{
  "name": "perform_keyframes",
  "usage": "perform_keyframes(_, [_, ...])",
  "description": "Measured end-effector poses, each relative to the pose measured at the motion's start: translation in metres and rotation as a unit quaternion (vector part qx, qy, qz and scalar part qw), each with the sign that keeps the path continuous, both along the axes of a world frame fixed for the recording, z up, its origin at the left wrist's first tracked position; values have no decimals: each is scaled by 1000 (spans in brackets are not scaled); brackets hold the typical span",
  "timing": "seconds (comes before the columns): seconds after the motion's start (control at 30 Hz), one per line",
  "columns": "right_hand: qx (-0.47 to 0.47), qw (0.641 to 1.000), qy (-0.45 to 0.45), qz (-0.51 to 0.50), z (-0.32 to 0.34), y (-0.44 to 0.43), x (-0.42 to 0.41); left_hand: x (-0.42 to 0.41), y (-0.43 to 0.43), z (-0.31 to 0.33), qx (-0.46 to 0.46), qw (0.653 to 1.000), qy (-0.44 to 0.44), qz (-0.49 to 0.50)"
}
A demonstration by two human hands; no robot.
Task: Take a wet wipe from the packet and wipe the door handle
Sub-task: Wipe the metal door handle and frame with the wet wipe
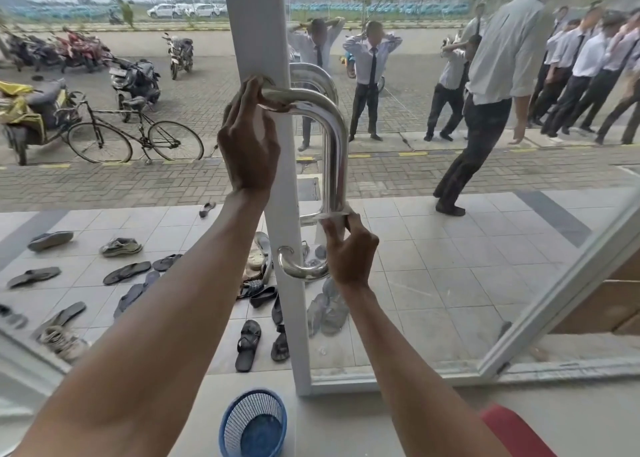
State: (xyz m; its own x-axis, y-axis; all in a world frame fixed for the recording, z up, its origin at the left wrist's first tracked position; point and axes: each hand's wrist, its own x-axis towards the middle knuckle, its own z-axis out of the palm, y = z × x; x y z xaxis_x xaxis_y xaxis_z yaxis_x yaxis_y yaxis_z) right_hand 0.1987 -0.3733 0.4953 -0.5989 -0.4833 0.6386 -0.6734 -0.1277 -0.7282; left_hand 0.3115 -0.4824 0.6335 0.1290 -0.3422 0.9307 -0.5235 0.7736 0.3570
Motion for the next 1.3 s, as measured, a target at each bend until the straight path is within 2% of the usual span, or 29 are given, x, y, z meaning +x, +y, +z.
perform_keyframes(0.17, [64,996,-57,-25,-53,7,13,0,-1,-2,-18,1000,4,-1])
perform_keyframes(0.3, [99,992,-77,-8,-59,9,12,-3,-2,-6,-18,1000,13,-12])
perform_keyframes(0.37, [80,994,-69,-1,-48,8,9,-3,-3,-10,-22,999,12,-20])
perform_keyframes(0.47, [-2,999,-46,-8,-19,1,8,-4,-7,-26,-18,1000,5,-24])
perform_keyframes(0.53, [-25,999,-39,-16,-8,-4,8,-3,-6,-51,14,999,-22,-20])
perform_keyframes(0.6, [-7,999,-46,-17,-14,-2,8,1,-3,-86,51,994,-92,-24])
perform_keyframes(0.7, [76,995,-62,-26,-54,9,10,9,5,-136,85,975,-205,-25])
perform_keyframes(0.83, [163,976,-147,4,-93,14,13,25,11,-167,138,950,-280,-7])
perform_keyframes(0.93, [140,977,-158,-18,-82,10,16,39,16,-177,162,939,-304,-2])
perform_keyframes(1.07, [31,991,-123,-32,-50,2,17,47,22,-183,197,928,-315,0])
perform_keyframes(1.23, [41,989,-134,-46,-59,-2,21,43,31,-188,224,927,-301,-6])
perform_keyframes(1.3, [92,979,-173,-61,-77,1,28,40,35,-194,232,924,-302,-8])
